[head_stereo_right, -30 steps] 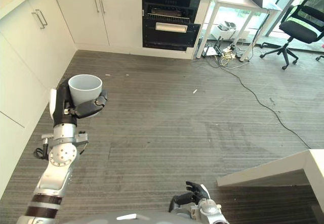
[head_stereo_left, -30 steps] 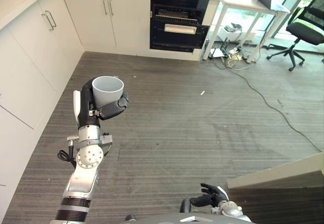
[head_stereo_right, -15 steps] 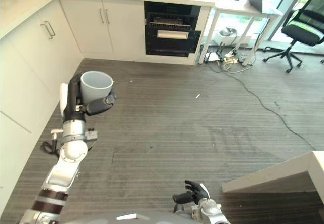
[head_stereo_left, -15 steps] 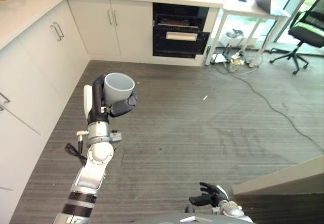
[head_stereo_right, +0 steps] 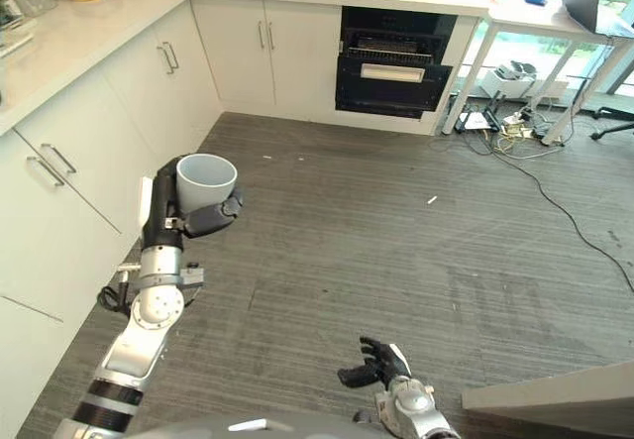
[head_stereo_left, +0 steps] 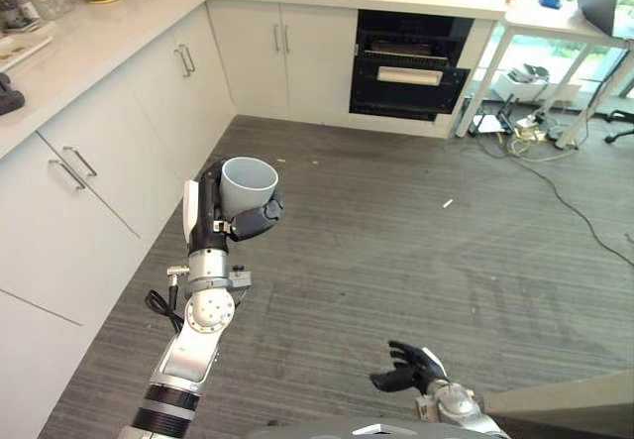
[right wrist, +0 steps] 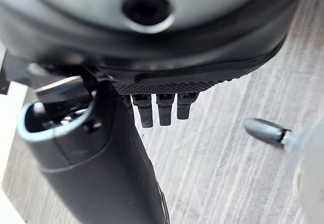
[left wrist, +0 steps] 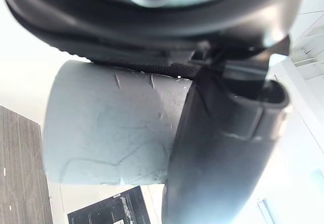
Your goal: Place the dishes in the dishwasher.
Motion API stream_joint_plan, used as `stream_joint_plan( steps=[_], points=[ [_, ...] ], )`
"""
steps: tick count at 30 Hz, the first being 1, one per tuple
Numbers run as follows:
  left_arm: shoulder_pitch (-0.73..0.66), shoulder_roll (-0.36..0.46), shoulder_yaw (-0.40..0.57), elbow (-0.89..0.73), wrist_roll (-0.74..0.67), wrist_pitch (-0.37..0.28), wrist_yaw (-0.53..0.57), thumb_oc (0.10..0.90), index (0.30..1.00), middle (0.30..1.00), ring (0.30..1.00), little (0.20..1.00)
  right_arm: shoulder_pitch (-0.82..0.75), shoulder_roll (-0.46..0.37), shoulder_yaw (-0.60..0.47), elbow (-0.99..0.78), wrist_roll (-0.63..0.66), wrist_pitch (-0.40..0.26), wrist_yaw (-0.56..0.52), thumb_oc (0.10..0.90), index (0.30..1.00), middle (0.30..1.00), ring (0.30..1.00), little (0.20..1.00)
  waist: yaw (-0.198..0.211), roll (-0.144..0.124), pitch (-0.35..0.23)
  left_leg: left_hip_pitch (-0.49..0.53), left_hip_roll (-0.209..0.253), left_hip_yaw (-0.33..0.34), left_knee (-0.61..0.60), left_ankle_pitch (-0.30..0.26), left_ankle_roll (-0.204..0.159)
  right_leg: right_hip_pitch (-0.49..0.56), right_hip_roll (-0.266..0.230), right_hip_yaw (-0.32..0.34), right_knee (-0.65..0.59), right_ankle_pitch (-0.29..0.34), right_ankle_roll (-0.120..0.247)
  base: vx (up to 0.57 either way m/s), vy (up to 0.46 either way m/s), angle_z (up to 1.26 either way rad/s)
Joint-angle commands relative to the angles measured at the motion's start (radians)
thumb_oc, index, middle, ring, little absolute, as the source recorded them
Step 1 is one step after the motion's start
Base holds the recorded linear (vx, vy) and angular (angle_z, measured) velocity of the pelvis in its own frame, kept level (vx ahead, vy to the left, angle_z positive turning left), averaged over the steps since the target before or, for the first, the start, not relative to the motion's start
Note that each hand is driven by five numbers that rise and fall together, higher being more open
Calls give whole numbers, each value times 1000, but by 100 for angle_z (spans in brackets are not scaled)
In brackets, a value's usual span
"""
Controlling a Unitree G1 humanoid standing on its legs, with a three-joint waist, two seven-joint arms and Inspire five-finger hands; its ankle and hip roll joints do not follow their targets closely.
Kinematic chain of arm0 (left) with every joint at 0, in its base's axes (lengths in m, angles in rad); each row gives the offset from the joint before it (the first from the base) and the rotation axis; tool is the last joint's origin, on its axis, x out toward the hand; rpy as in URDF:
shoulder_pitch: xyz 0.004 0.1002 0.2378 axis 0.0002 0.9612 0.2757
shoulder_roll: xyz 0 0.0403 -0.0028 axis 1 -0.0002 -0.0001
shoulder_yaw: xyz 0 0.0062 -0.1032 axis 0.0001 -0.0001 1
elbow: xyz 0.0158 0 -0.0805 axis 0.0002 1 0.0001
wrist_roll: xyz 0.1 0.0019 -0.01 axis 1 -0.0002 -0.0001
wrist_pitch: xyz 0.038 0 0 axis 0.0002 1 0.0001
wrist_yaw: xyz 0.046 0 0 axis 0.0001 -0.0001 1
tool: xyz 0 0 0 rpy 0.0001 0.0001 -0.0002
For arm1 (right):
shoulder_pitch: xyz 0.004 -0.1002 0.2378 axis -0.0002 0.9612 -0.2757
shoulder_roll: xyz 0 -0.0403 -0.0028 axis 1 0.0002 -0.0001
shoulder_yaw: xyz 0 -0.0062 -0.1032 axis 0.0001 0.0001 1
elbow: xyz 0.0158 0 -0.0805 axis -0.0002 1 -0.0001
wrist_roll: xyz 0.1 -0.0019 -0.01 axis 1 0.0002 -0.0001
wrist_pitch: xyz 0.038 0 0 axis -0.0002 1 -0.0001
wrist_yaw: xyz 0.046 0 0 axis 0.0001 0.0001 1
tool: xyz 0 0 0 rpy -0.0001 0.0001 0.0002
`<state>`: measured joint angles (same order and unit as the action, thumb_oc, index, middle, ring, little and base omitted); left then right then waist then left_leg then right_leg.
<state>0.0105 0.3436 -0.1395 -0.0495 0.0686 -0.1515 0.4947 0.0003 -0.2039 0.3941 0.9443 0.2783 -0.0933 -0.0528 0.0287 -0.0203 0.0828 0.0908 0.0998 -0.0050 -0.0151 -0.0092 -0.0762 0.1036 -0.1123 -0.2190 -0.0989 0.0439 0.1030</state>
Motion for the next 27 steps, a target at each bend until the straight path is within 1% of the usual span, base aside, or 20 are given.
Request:
stream_joint_plan(
  steps=[1, 2, 4, 5, 6, 7, 8, 10, 13, 16, 17, 18, 19, 20, 21, 22, 23, 24, 26, 27],
  points=[
    [-86, 19, 99, -150, -20, -127, 58, 400, 300, 300, 300, 300, -59, -36, 5, -43, 13, -56, -10, 800, 900, 900, 900, 900, 2, -75, 62, -104, -129, 46, 313, -57, -21, 21, 91, 54, 44, -114, -62, 59, -146, 56],
    [-76, 20, 108, -172, -24, -139, 52, 400, 300, 300, 300, 300, -60, -60, -12, -69, 14, -58, -18, 800, 900, 900, 900, 900, 34, -83, 104, -246, -108, 75, 564, 25, -83, 56, 86, 38, 36, -131, -75, 54, -104, 50],
    [-76, 20, 108, -172, -24, -139, 52, 400, 300, 300, 300, 300, -60, -60, -12, -69, 14, -58, -18, 800, 900, 900, 900, 900, 34, -83, 104, -246, -108, 75, 564, 25, -83, 56, 86, 38, 36, -131, -75, 113, -62, 45],
    [-65, 24, 103, -180, -27, -145, 41, 400, 300, 300, 300, 300, -65, -64, -20, -60, 17, -55, -25, 800, 900, 900, 900, 900, 47, -83, 110, -319, -38, 157, 520, 46, -82, 97, 78, 7, 17, -151, -73, 317, 3, 40],
    [-55, 24, 107, -173, -27, -141, 39, 400, 300, 300, 300, 300, -66, -65, -28, -52, 16, -52, -31, 800, 900, 900, 900, 900, 53, -77, 106, -353, -13, 188, 451, 41, -66, 117, 80, -1, 12, -165, -67, 683, 110, 39],
    [-20, 23, 111, -171, -37, -140, 29, 400, 300, 300, 300, 300, -71, -61, -30, -33, 5, -43, -37, 800, 900, 900, 900, 900, 77, -67, 88, -385, 5, 210, 284, 47, -38, 155, 82, 13, 12, -199, -47, 512, 129, 30],
    [-20, 23, 111, -171, -37, -140, 29, 400, 300, 300, 300, 300, -71, -61, -30, -33, 5, -43, -37, 800, 900, 900, 900, 900, 77, -67, 88, -385, 5, 210, 284, 47, -38, 155, 82, 13, 12, -199, -47, 570, 177, 35],
    [13, 16, 122, -186, -39, -137, 28, 400, 300, 300, 300, 300, -86, -50, -21, 14, -17, -38, -41, 800, 900, 900, 900, 900, 126, -60, 74, -455, 61, 197, 33, 128, -49, 234, 58, 44, 12, -251, -15, 673, 217, 44],
    [20, 13, 126, -181, -55, -132, 25, 400, 300, 300, 300, 300, -93, -37, -13, 41, -31, -33, -36, 800, 900, 900, 900, 900, 149, -64, 57, -446, 81, 197, 17, 183, -57, 280, 41, 75, 18, -261, -7, 536, 138, -29],
    [9, 26, 117, -193, -57, -123, 21, 400, 300, 300, 300, 300, -70, -10, -27, 54, -40, -27, -34, 800, 900, 900, 900, 900, 164, -86, 36, -417, 56, 222, 62, 234, -25, 283, 7, 73, 150, -238, 24, 551, 166, -73],
    [-23, 42, 94, -196, -44, -117, 18, 400, 300, 300, 300, 300, -68, 5, -49, 79, -15, -28, -45, 800, 900, 900, 900, 900, 153, -122, 17, -381, -8, 227, 73, 176, 23, 226, -43, 69, 307, -84, 71, 495, 190, -42],
    [-23, 42, 94, -196, -44, -117, 18, 400, 300, 300, 300, 300, -68, 5, -49, 79, -15, -28, -45, 800, 900, 900, 900, 900, 153, -122, 17, -381, -8, 227, 73, 176, 23, 226, -43, 69, 307, -84, 71, 492, 248, -44],
    [-37, 46, 82, -202, -40, -114, 15, 400, 300, 300, 300, 300, -64, 13, -60, 85, -4, -28, -48, 800, 900, 900, 900, 900, 144, -128, 11, -357, -40, 235, 73, 149, 46, 199, -59, 81, 396, 25, 89, 323, 219, -12],
    [-58, 52, 66, -201, -40, -106, 11, 400, 300, 300, 300, 300, -54, 20, -81, 81, 12, -31, -52, 800, 900, 900, 900, 900, 125, -117, 7, -328, -51, 244, 71, 125, 68, 157, -58, 105, 508, 134, 100, 500, 323, 5],
    [-72, 64, 52, -203, -30, -99, 3, 400, 300, 300, 300, 300, -41, 26, -90, 71, 18, -31, -50, 800, 900, 900, 900, 900, 97, -95, 10, -281, -52, 241, 61, 97, 82, 106, -39, 123, 630, 170, 104, 716, 443, 43],
    [-98, 73, 23, -197, -5, -88, -10, 400, 300, 300, 300, 300, -35, 25, -89, 34, 12, -35, -49, 800, 900, 900, 900, 900, 33, -54, 40, -183, -63, 216, 27, 56, 107, -19, 4, 133, 819, 155, 105, 536, 327, 44],
    [-100, 72, 23, -195, -5, -89, -10, 400, 300, 300, 300, 300, -35, 24, -89, 33, 12, -34, -50, 800, 900, 900, 900, 900, 34, -50, 39, -187, -58, 217, 26, 59, 106, -24, 8, 133, 820, 159, 104, 560, 291, 28],
    [-106, 77, 7, -194, 4, -86, -24, 400, 300, 300, 300, 300, -41, 19, -87, 10, 3, -37, -51, 800, 900, 900, 900, 900, -1, -32, 51, -138, -64, 192, -6, 49, 108, -96, 52, 140, 856, 109, 98, 383, 128, 48],
    [-111, 71, -3, -185, 0, -87, -28, 400, 300, 300, 300, 300, -48, 14, -93, -7, 6, -41, -60, 800, 900, 900, 900, 900, -31, -23, 59, -86, -72, 175, -36, 37, 107, -160, 60, 125, 845, 67, 92, 450, 124, 63],
    [-117, 65, -9, -173, -15, -89, -35, 400, 300, 300, 300, 300, -50, 9, -117, -11, 34, -48, -73, 800, 900, 900, 900, 900, -77, -12, 66, -18, -77, 173, -64, 19, 95, -259, 50, 83, 732, 14, 70, 534, 34, 35]
  ],
)
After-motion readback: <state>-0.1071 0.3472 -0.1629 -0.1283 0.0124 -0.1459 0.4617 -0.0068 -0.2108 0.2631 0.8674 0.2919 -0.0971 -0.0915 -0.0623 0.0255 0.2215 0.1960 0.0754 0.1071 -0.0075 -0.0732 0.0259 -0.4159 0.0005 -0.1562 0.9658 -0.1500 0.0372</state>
